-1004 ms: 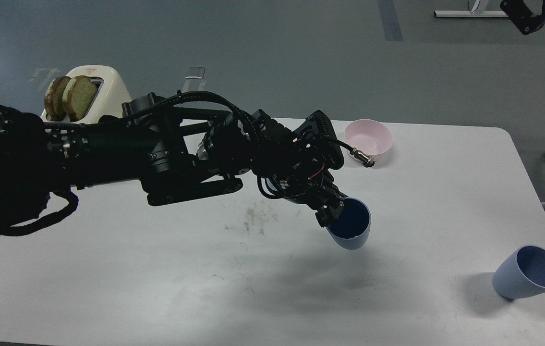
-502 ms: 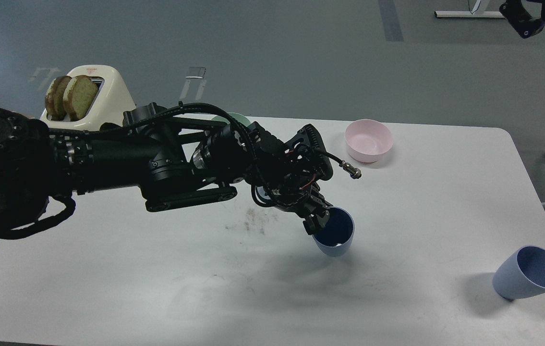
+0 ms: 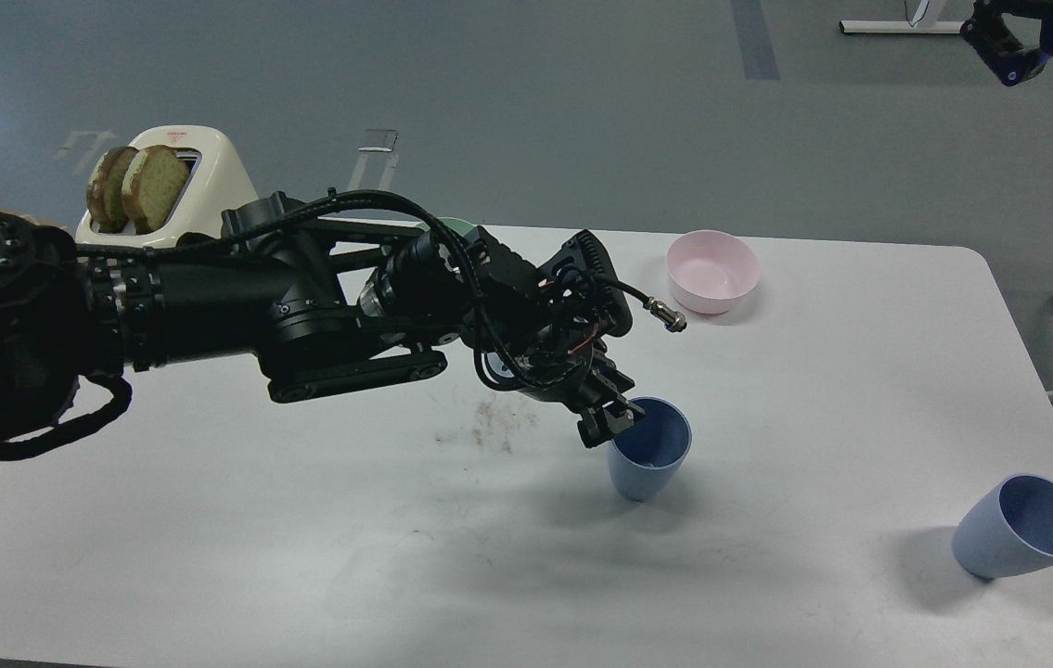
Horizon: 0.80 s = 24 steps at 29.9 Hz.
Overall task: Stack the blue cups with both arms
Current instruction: 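Carry the cup to table center and set it upright, release, then withdraw the left arm back toward the toaster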
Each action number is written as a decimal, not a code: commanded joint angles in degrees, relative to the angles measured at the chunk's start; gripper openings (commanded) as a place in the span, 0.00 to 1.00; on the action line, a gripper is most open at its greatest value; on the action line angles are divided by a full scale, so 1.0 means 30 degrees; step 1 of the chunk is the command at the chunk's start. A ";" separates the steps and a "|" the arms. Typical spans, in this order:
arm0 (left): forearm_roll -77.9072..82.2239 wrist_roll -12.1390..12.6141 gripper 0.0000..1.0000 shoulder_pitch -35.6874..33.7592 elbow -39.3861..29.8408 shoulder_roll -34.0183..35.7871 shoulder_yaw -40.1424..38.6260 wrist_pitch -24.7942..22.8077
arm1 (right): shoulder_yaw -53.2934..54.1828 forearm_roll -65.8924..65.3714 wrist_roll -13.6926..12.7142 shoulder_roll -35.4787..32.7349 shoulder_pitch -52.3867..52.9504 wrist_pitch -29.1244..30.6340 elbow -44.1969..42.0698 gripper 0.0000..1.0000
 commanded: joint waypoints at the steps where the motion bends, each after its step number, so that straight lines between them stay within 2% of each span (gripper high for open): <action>1: -0.1926 -0.0007 0.96 -0.0895 -0.0072 0.0448 -0.0497 -0.0001 | 0.0001 -0.0010 0.0001 -0.0070 -0.0013 0.0000 0.0026 1.00; 5: -0.4917 0.0109 0.98 -0.1953 0.0015 0.0975 -0.1405 -0.0001 | -0.0028 -0.0098 -0.0028 -0.0449 0.0016 0.0000 0.0143 1.00; 9: -0.7991 0.0344 0.98 -0.1867 0.0570 0.1444 -0.3743 -0.0001 | -0.0612 -0.1993 0.0088 -0.1153 0.0220 0.0000 0.0669 1.00; 14: -1.0573 0.0344 0.98 -0.0492 0.1744 0.2294 -0.6034 -0.0001 | -0.0848 -0.5513 0.0410 -0.2674 -0.0042 0.0000 0.1899 1.00; 16: -1.2210 0.0373 0.98 0.0531 0.2095 0.2790 -0.7318 -0.0001 | -0.1460 -0.7296 0.0527 -0.3931 -0.0334 0.0000 0.2893 1.00; 21: -1.4292 0.0315 0.98 0.1734 0.2359 0.3990 -0.8699 -0.0001 | -0.2603 -1.0286 0.0633 -0.6099 -0.0423 0.0000 0.4067 1.00; 23: -1.5262 0.0286 0.98 0.2292 0.2885 0.4286 -0.9315 0.0423 | -0.3190 -1.1520 0.0633 -0.7040 -0.0423 0.0000 0.4420 1.00; 24: -1.5990 0.0228 0.98 0.2613 0.3177 0.4316 -0.9753 0.1123 | -0.3627 -1.2423 0.0633 -0.7681 -0.0394 0.0000 0.4682 1.00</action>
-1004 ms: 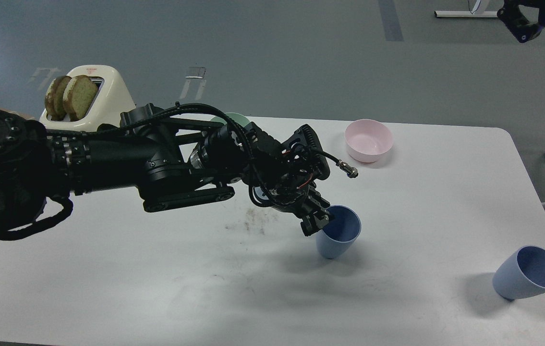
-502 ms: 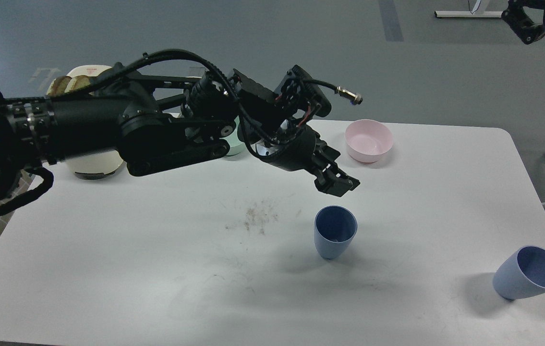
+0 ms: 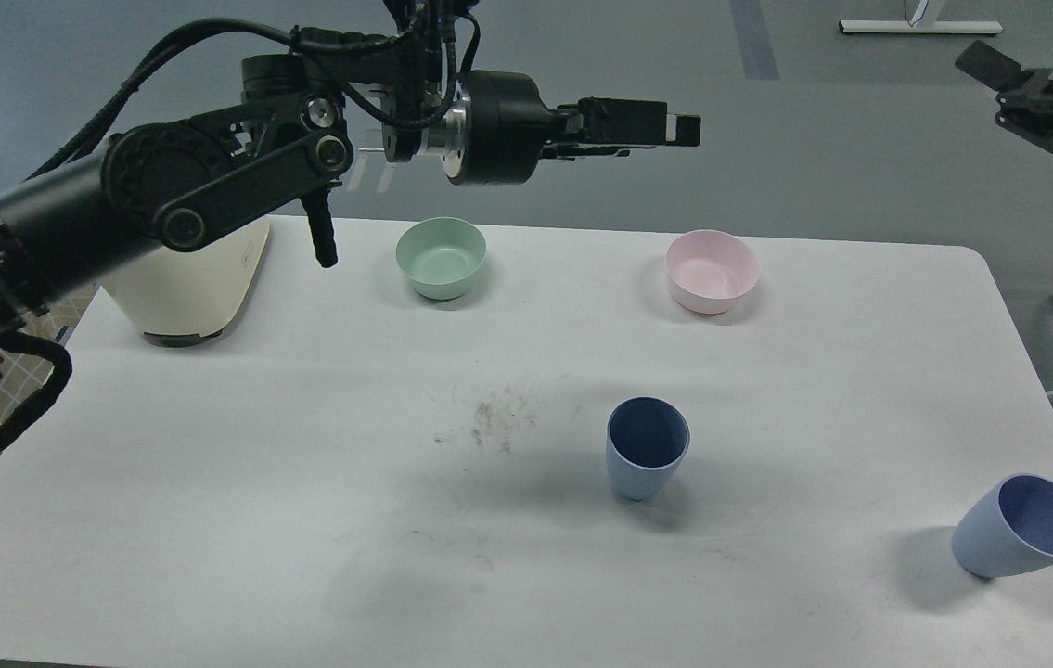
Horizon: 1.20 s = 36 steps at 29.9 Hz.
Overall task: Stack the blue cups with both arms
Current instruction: 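Withdraw the left arm back toward the toaster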
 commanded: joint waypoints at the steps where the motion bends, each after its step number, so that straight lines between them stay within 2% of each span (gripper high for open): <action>1: -0.1943 -0.0112 0.98 0.0966 0.0787 0.0349 -0.1226 0.1447 | -0.1136 -0.2453 0.0022 -0.1712 0.0021 -0.0002 0.0690 1.00; 4: -0.3700 -0.0024 0.98 0.1581 0.1198 0.0262 -0.2426 0.3264 | -0.2073 -0.4446 0.0022 -0.3176 0.0051 -0.0002 0.1275 1.00; 6: -0.5192 -0.0024 0.98 0.1874 0.1607 -0.0031 -0.3131 0.4436 | -0.3212 -0.5908 0.0022 -0.5220 0.0051 -0.0002 0.1714 1.00; 14: -0.7862 -0.0024 0.98 0.2783 0.2953 -0.1671 -0.3541 0.5259 | -0.5473 -1.1594 0.0022 -0.8422 -0.1058 -0.0002 0.4235 1.00; 20: -0.8128 -0.0228 0.98 0.3046 0.3806 -0.1731 -0.3690 0.5260 | -0.5474 -1.3205 0.0022 -0.8922 -0.3256 -0.0002 0.4236 1.00; 36: -0.8861 -0.0317 0.98 0.4044 0.3806 -0.2814 -0.4188 0.5084 | -0.5912 -1.4382 0.0022 -0.8222 -0.4783 -0.0002 0.3243 1.00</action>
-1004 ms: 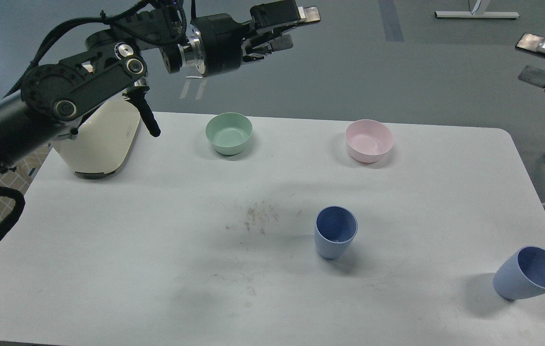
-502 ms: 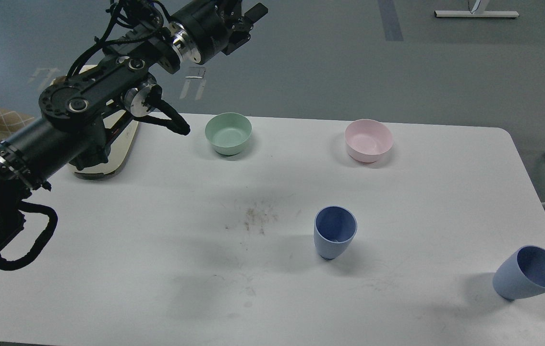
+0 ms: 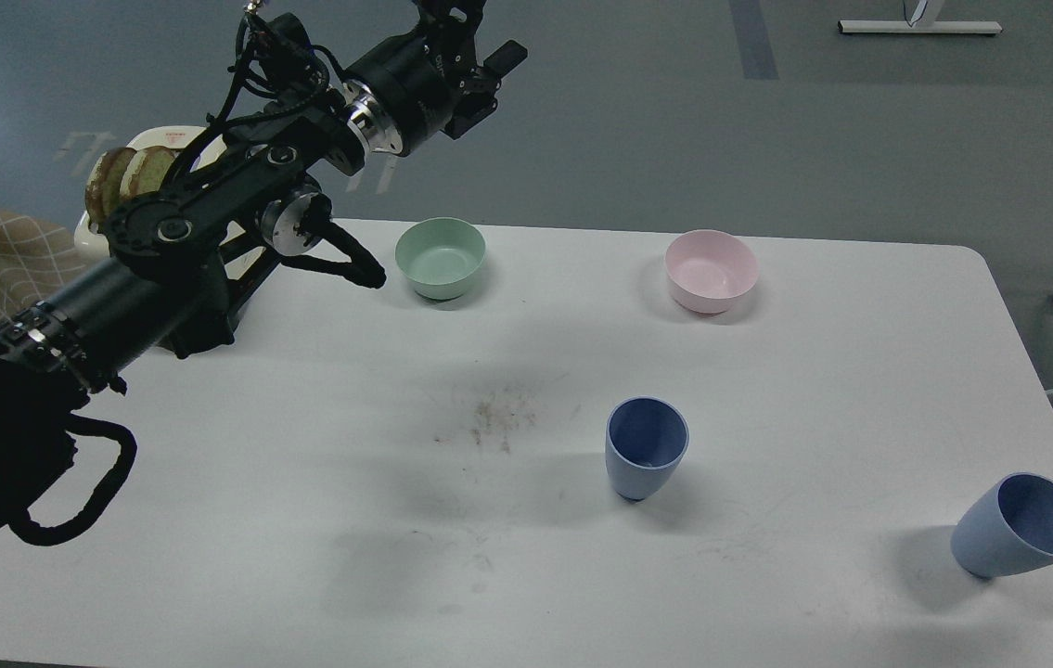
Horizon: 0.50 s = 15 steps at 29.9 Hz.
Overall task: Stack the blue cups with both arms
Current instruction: 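Withdraw the left arm back toward the toaster, then grasp the blue cup lying near the right arm with the right gripper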
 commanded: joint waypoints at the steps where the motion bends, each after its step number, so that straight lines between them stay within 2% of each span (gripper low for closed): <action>1: -0.0003 -0.0011 0.98 0.0225 0.0001 -0.0260 0.0000 0.0015 | -0.0334 0.0120 0.0001 0.0784 -0.0049 0.0001 -0.0734 1.00; 12: -0.0003 -0.0070 0.98 0.0549 -0.0028 -0.0291 -0.0029 0.0015 | -0.0511 0.0092 0.0001 0.3042 -0.0195 0.0001 -0.2288 1.00; 15: -0.0003 -0.0070 0.98 0.0579 -0.0028 -0.0320 -0.0058 0.0015 | -0.0511 0.0092 0.0001 0.4006 -0.0371 0.0001 -0.2815 0.97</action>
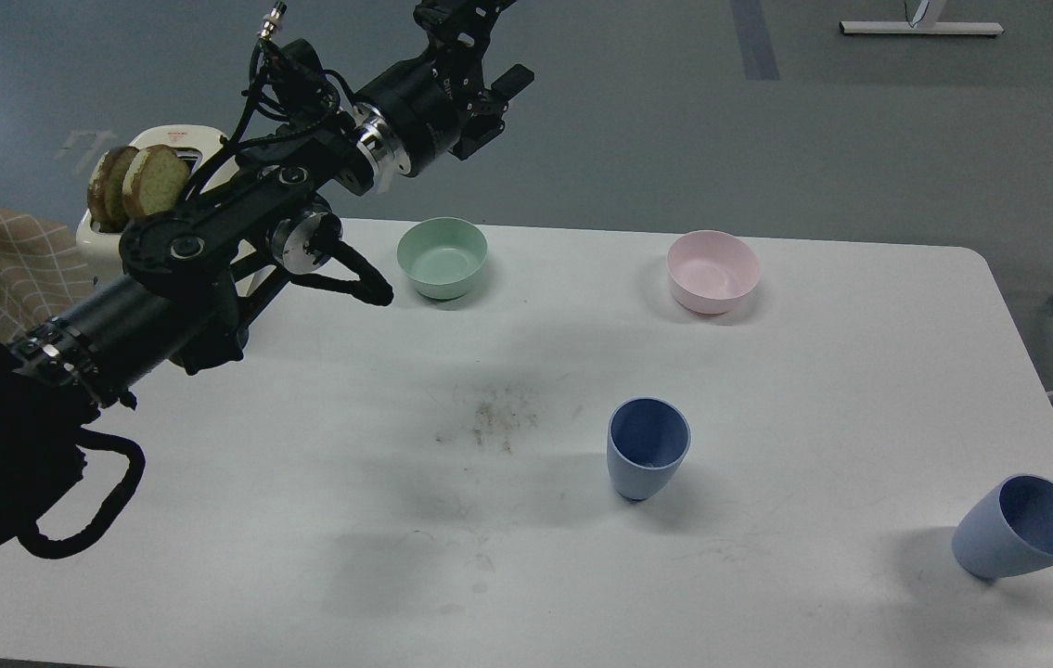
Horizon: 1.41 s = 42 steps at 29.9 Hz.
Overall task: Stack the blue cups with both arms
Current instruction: 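Grasp the blue cup lying near the right arm with the right gripper, then lift the cup and swing it above the upright blue cup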
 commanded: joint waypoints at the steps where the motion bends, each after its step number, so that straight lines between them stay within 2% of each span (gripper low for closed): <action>1: 0.0001 -0.0001 0.98 0.0026 0.0000 -0.0025 -0.0019 0.0005 | -0.0001 -0.0038 0.0001 0.0891 -0.0116 -0.0001 -0.0539 0.96; 4: 0.0001 -0.0059 0.98 0.0026 0.0000 0.0004 -0.0019 0.0005 | -0.0001 -0.0039 0.0001 0.1068 -0.0262 -0.0001 -0.0861 0.88; 5: 0.0001 -0.0234 0.98 0.0026 0.0000 0.0004 -0.0019 0.0005 | -0.0001 -0.0039 0.0001 0.1213 -0.0292 -0.0001 -0.0891 0.75; 7: 0.0001 -0.0673 0.98 0.0026 0.0000 0.0033 -0.0018 0.0005 | 0.0028 -0.0039 0.0001 0.1535 -0.0292 -0.0001 -0.0862 0.63; 15: 0.0001 -0.0851 0.97 0.0026 -0.0030 0.0063 -0.0019 0.0005 | -0.0001 -0.0039 0.0001 0.1800 -0.0409 -0.0926 -0.0774 0.37; 18: 0.0001 -0.0851 0.98 0.0026 -0.0059 0.0034 -0.0019 0.0005 | -0.0001 -0.0039 0.0001 0.2093 -0.0438 -0.0926 -0.0774 0.20; 19: 0.0001 -0.0851 0.98 0.0026 -0.0059 0.0033 -0.0019 0.0005 | -0.0001 -0.0068 0.0001 0.2094 -0.0409 -0.0868 -0.0774 0.19; 21: 0.0001 -0.0851 0.98 0.0026 -0.0059 0.0063 -0.0048 0.0005 | -0.0001 -0.0097 0.0001 0.2152 -0.0409 -0.0663 -0.0891 0.02; 30: 0.0001 -0.0851 0.97 0.0055 -0.0117 0.0063 -0.0048 0.0005 | 0.0116 0.0137 0.0001 0.1861 0.0234 -0.0048 -0.0541 0.00; 36: 0.0001 -0.0851 0.98 0.0026 -0.0205 0.0121 -0.0048 0.0005 | 0.0146 0.0108 0.0001 0.0219 0.3951 -0.0001 0.1100 0.00; 42: 0.0001 -0.0851 0.98 0.0026 -0.0176 0.0472 -0.0135 0.0093 | 0.0175 -0.0770 0.0001 0.0890 0.7585 -0.0001 0.1160 0.00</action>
